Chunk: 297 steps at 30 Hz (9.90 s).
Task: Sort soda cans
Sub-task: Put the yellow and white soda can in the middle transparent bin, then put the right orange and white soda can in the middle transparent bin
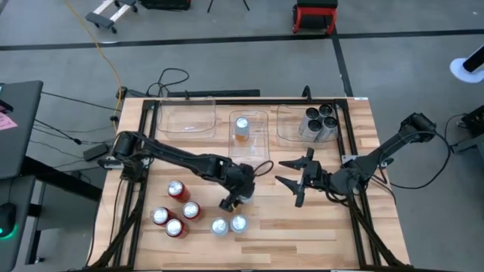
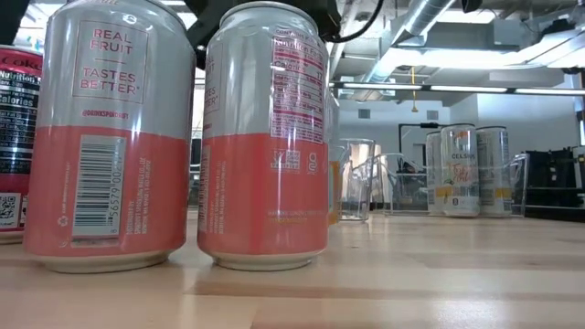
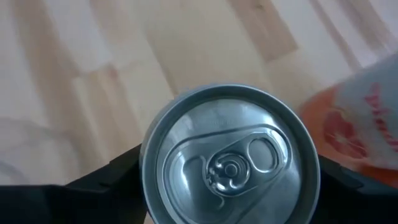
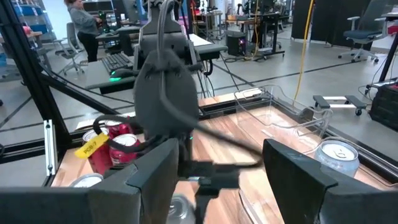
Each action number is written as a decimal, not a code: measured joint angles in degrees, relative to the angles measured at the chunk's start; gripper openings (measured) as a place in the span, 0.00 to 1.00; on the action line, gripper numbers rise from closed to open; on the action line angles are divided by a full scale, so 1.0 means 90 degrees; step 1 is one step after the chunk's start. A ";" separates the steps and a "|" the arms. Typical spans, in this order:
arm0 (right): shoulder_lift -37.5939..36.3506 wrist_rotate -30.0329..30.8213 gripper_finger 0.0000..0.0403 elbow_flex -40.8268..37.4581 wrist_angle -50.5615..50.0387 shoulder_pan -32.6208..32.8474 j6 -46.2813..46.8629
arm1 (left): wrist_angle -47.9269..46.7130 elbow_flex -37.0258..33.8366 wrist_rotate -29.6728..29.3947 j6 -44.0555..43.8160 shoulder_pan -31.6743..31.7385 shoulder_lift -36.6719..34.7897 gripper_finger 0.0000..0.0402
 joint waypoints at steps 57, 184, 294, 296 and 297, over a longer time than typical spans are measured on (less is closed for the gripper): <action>0.0000 0.0002 0.63 0.0000 -0.0158 -0.0335 0.0039 | 0.0970 0.0918 0.0017 -0.0075 0.3490 0.0097 0.72; 0.0005 -0.0979 0.63 -0.0002 -0.0476 -0.0317 0.1104 | -0.3738 -0.2781 -0.1679 -0.4987 -0.0704 -0.4948 0.84; 0.5391 -0.3556 0.73 0.2611 0.0521 -0.0573 0.0529 | -0.0241 -0.2776 -0.1959 -0.3334 -0.1202 -0.3357 0.84; 0.5259 -0.3558 0.73 0.2606 0.0467 -0.0612 0.0528 | -0.0343 -0.2776 -0.2481 -0.3476 -0.1202 -0.3362 0.84; 0.5159 -0.3560 0.73 0.2608 0.0448 -0.0634 0.0505 | -0.0429 -0.2776 -0.2716 -0.3533 -0.1202 -0.3384 0.84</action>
